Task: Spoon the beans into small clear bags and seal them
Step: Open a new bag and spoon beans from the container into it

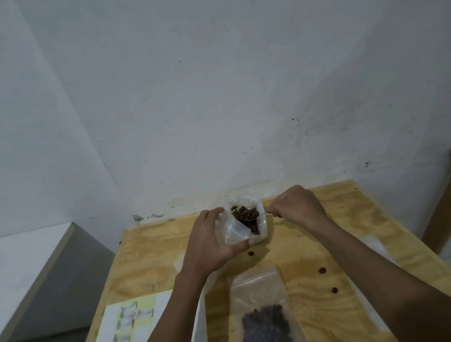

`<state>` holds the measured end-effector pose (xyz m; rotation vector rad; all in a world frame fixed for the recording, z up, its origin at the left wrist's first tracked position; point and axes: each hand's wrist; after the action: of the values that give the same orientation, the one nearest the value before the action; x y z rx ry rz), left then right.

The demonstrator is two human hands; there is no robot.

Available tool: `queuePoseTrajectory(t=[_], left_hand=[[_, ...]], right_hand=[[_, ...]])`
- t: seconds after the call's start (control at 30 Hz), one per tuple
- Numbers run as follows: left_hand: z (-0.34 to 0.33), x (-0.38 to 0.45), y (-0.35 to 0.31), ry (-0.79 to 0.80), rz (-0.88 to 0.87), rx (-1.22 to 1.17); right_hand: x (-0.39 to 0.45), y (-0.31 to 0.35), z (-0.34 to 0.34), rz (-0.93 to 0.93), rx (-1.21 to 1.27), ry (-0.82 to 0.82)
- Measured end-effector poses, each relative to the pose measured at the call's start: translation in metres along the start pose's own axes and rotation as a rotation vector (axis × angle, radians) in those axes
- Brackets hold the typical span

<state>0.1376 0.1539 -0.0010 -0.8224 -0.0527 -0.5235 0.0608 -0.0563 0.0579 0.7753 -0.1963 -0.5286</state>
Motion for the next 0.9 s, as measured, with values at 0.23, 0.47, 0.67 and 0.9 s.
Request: queuePoseTrajectory(t=[0.23, 0.47, 0.67, 0.9], left_hand=[[-0.002, 0.004, -0.01, -0.052, 0.0, 0.081], [0.002, 0.009, -0.024, -0.167, -0.059, 0.069], [0.002, 0.006, -0.027, -0.203, -0.079, 0.033], [-0.001, 0.008, -0.018, -0.126, 0.062, -0.142]], right_hand=[[-0.002, -0.001, 0.014, 0.133, 0.056, -0.022], [-0.026, 0.001, 0.029, 0.336, -0.027, -0.074], [-0.026, -0.002, 0.023, 0.393, -0.048, -0.251], [-0.018, 0.0, -0.009, 0.219, -0.334, -0.143]])
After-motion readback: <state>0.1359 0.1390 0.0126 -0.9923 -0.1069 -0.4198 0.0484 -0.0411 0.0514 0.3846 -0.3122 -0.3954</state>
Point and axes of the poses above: each hand's wrist, its own x-axis towards the middle knuckle, its own z-axis out of the back of the hand, y = z × x, and after that the axes turned 9 degrees about z, right-handed
